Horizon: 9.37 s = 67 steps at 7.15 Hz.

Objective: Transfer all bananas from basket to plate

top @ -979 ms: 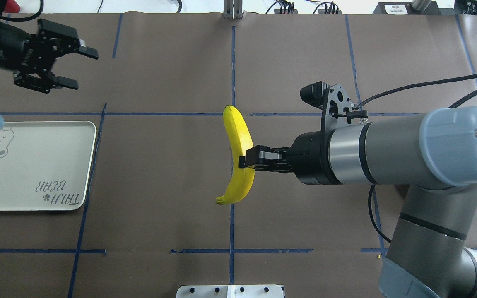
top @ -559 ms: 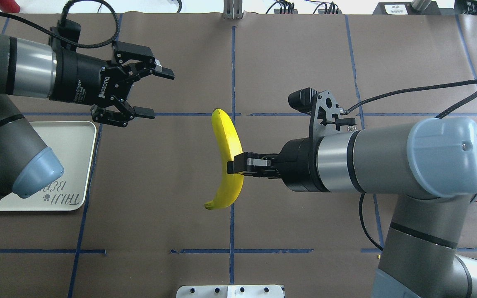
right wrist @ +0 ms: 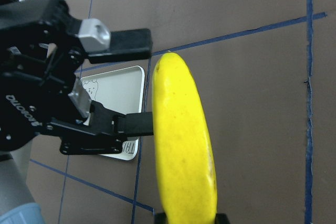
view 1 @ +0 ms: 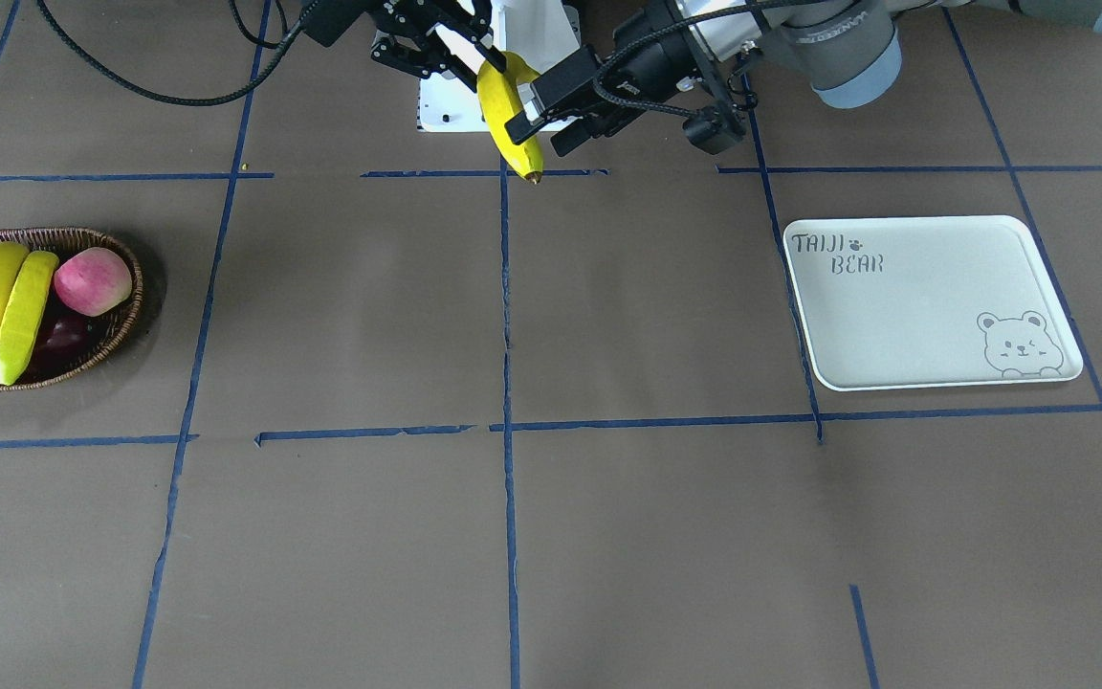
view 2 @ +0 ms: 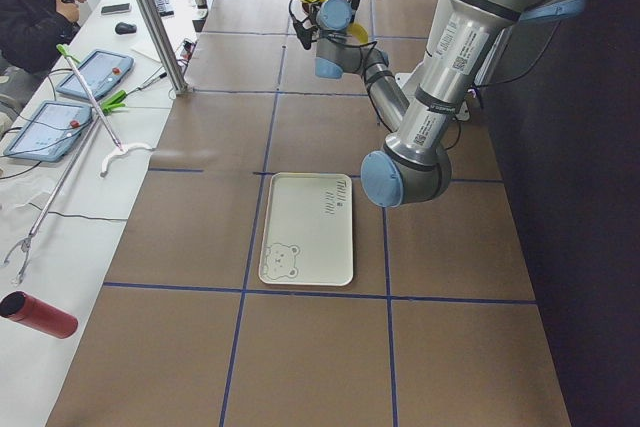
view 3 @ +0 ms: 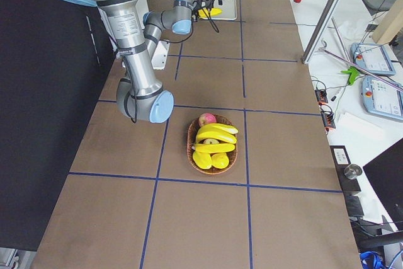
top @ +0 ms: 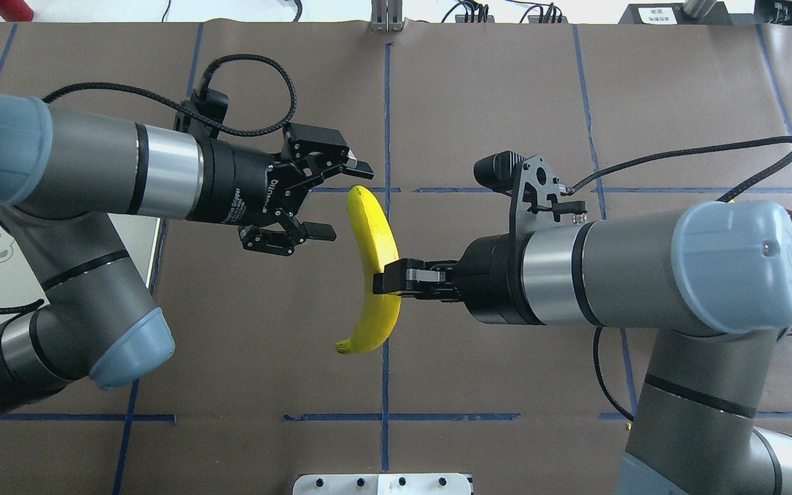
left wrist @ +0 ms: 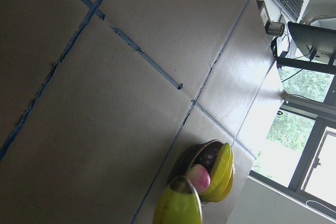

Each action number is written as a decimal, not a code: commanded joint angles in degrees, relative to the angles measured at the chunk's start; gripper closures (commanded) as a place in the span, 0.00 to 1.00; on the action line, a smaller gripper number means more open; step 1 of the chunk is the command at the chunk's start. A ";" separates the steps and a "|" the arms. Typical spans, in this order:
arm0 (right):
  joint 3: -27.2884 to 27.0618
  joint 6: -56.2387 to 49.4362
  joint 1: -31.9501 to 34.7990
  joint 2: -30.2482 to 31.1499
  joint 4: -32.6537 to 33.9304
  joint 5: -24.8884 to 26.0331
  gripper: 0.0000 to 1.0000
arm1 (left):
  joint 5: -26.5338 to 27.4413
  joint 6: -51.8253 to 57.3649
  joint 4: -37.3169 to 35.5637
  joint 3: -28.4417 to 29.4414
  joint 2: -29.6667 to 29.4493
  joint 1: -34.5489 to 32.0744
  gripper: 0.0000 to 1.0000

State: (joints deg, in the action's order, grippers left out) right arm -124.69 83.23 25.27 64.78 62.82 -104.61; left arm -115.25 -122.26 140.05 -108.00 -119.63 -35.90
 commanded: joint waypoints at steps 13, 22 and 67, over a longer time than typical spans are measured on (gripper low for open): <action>-4.15 -0.18 0.57 0.88 0.37 0.02 0.00 | 1.25 23.51 -24.50 -0.10 -0.08 -3.98 1.00; -4.95 -14.85 18.41 7.03 23.23 -13.34 0.00 | -11.32 68.83 -30.28 14.28 29.54 -29.14 1.00; 14.65 -60.38 32.74 32.61 22.26 -16.33 0.29 | -11.32 32.17 -17.80 4.47 15.91 -14.90 0.01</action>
State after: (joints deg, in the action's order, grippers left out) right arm -110.20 22.82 58.09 97.38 85.08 -120.94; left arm -126.50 -90.09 122.25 -103.51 -103.71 -50.80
